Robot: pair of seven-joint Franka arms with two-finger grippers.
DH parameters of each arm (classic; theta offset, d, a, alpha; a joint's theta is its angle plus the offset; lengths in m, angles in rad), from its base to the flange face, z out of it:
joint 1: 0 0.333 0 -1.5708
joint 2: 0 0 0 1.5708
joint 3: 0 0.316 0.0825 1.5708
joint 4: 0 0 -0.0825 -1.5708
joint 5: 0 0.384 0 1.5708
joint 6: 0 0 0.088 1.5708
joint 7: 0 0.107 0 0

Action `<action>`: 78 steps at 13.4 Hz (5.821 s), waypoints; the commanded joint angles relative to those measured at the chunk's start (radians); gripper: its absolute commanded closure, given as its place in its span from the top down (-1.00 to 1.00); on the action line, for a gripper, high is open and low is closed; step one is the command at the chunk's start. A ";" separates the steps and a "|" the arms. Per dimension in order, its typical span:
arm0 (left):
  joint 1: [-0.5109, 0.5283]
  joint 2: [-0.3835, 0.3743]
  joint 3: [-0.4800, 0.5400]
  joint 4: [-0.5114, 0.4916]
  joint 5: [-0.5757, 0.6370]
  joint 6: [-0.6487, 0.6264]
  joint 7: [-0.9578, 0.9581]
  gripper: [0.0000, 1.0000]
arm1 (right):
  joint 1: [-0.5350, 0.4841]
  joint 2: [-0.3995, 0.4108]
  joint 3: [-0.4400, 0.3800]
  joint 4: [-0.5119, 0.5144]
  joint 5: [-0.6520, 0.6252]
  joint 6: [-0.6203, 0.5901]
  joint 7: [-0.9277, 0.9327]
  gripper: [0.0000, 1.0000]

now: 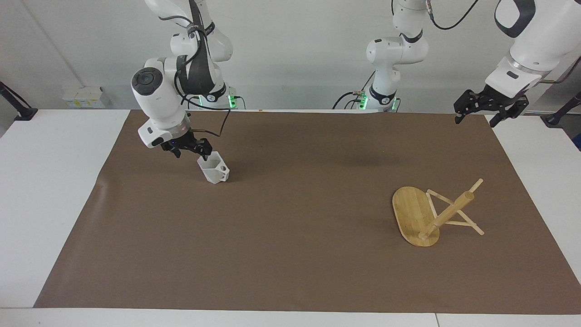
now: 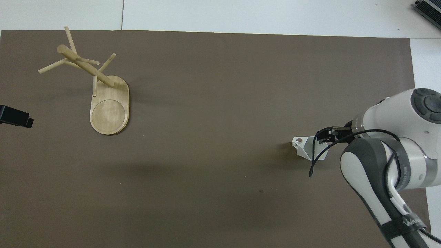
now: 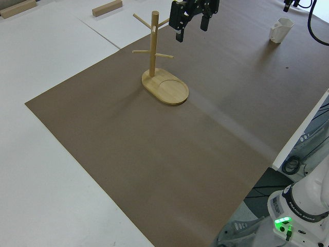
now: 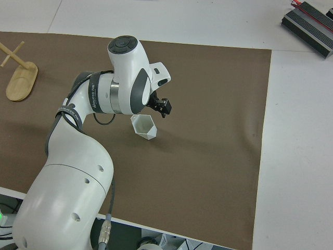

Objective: Hang cup on rack
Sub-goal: 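Move the right gripper toward the white mug's open end, then close the right gripper on the white mug's rim, then lift the mug with the right gripper while the left gripper approaches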

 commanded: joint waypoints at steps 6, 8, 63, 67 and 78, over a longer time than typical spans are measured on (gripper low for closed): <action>-0.010 -0.014 0.009 -0.015 0.019 -0.002 0.011 1.00 | -0.019 -0.051 -0.007 -0.114 0.002 0.018 0.150 1.00; -0.010 -0.014 0.009 -0.015 0.019 -0.003 0.011 1.00 | -0.022 -0.044 -0.009 -0.114 0.002 0.021 0.217 1.00; 0.005 -0.175 0.012 -0.355 -0.562 0.300 0.994 1.00 | 0.003 -0.058 0.066 0.325 0.693 -0.123 -0.258 -1.00; -0.004 -0.178 0.010 -0.364 -0.640 0.319 1.114 1.00 | 0.013 0.011 0.156 0.320 0.916 0.004 -0.211 -1.00; -0.208 -0.173 0.006 -0.470 -0.780 0.541 1.310 1.00 | 0.036 0.140 0.348 0.336 0.882 0.189 -0.109 -1.00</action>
